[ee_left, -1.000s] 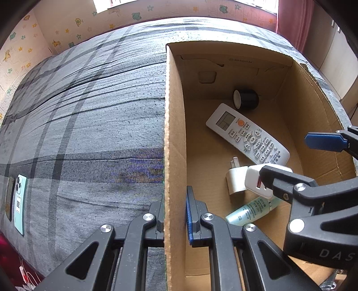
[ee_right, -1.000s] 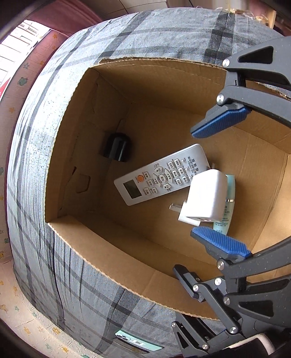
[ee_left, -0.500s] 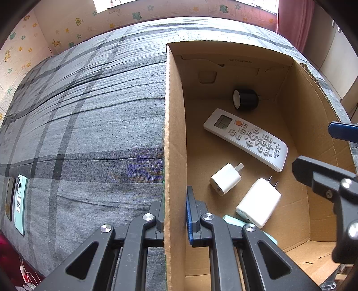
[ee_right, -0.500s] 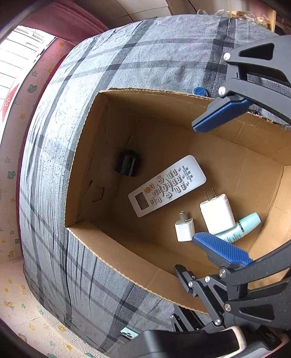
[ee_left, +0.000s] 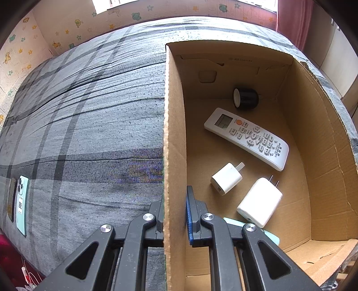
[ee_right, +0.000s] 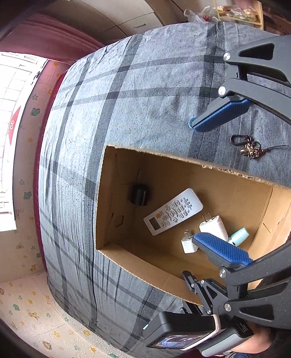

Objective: Organize rigid objects
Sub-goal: 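Withdraw the right gripper from the box toward the keys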

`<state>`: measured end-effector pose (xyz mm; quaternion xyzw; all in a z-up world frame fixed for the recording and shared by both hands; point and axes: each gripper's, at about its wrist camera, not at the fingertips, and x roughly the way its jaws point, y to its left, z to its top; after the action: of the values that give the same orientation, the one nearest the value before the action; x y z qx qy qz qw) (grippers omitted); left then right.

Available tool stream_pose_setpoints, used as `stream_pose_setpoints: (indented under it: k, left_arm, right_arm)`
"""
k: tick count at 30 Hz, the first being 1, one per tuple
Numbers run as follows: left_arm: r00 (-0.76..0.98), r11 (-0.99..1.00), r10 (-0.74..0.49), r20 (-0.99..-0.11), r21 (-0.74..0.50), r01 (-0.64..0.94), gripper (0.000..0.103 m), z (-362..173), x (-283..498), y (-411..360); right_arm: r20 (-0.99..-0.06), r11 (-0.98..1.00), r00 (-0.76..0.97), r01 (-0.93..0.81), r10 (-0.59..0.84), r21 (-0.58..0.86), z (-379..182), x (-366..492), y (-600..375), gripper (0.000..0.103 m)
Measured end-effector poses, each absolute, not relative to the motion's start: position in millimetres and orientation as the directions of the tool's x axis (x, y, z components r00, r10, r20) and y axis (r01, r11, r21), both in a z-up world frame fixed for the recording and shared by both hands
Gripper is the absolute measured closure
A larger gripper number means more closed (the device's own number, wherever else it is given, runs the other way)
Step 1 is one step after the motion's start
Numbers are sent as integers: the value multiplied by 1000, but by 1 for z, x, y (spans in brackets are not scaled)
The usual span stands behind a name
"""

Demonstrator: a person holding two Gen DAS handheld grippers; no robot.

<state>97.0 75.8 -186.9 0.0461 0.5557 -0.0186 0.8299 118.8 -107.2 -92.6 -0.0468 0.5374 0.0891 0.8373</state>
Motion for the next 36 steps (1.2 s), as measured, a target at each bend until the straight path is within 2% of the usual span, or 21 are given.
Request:
stream_pose_setpoints:
  k: [10, 17, 36]
  left_arm:
    - [382, 995, 24, -924, 59, 81, 91, -187, 97, 75]
    - [380, 995, 25, -925, 59, 79, 91, -186, 97, 75]
    - [380, 995, 37, -924, 70, 74, 90, -185, 96, 73]
  right_arm:
    - [-904, 996, 423, -90, 58, 22, -92, 102, -166, 9]
    - [-918, 1000, 395, -23, 16, 8, -113, 91, -199, 9]
    - [-962, 998, 273, -54, 24, 9, -204, 70, -211, 12]
